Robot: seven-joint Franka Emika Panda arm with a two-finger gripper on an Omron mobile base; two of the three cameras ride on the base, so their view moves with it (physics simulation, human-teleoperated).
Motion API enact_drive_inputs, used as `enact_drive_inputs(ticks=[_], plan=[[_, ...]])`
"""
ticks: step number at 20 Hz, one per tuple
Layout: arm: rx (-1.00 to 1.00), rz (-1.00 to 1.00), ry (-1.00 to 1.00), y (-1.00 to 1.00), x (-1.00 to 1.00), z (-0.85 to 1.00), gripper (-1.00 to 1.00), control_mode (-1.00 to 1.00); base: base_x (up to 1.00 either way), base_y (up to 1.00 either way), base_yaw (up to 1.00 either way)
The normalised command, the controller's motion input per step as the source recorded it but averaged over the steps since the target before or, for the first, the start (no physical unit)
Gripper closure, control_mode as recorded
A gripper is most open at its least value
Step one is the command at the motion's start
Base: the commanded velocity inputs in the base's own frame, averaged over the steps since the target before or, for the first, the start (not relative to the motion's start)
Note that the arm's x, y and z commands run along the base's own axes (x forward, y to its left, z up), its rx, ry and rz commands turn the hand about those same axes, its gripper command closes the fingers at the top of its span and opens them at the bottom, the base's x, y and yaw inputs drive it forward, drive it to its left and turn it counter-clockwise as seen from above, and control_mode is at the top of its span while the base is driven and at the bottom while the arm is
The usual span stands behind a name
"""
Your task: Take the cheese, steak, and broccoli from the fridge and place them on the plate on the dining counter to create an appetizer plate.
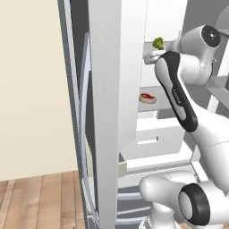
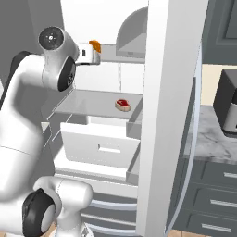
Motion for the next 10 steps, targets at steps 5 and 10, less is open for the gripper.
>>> enact_drive_inputs(ticks=[5,10], plan=[[0.01,0.01,-0.02,0.00,0.31,0.18,-1.00,-1.00,0.00,0.00,0.00],[0.00,0.00,0.09,0.00,0.50,0.16,-1.00,-1.00,0.00,0.00,0.00]])
